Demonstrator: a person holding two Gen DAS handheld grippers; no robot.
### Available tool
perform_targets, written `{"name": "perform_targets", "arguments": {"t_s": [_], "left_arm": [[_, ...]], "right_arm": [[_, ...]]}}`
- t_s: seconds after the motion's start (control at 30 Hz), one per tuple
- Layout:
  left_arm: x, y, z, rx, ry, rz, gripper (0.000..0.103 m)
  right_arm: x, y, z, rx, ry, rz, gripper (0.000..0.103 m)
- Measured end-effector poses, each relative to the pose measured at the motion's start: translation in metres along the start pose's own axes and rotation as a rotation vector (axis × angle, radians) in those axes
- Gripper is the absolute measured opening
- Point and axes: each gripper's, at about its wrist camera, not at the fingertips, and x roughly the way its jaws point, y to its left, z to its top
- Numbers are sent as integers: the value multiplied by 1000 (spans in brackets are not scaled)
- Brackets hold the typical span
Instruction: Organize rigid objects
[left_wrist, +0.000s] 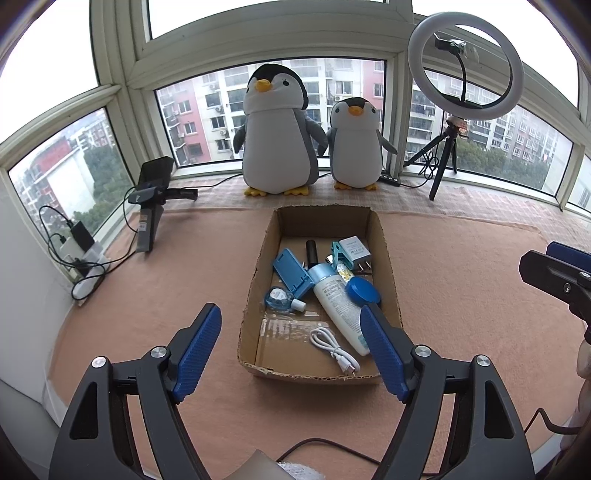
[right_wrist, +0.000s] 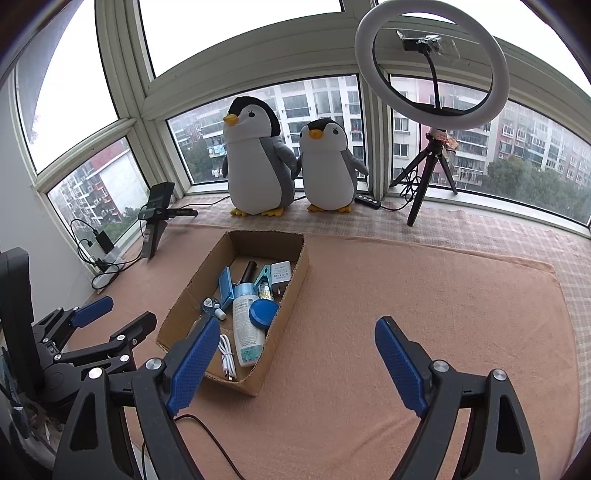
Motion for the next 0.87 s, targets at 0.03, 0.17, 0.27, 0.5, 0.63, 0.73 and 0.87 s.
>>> {"name": "perform_targets", "arguments": {"t_s": [0.03,0.17,0.27,0.5,0.63,0.73,0.87], "left_arm": [[0,0,-1,1,0,1,80],[0,0,-1,-1,-4,0,80],[0,0,-1,-1,-3,-1,80],[0,0,-1,-2,-1,-1,80],[0,0,-1,-3,-1,-1,80],[0,0,-1,-2,0,-1,80],[0,0,-1,-3,1,-1,80]], "right_arm": [[0,0,0,0,1,0,83],[0,0,0,0,2,0,83],[0,0,0,1,3,0,83],[1,-1,1,2,6,-1,83],[2,-1,1,3,6,-1,83],[2,-2,1,2,7,-1,83],[3,-3,-1,4,11,2,83]]}}
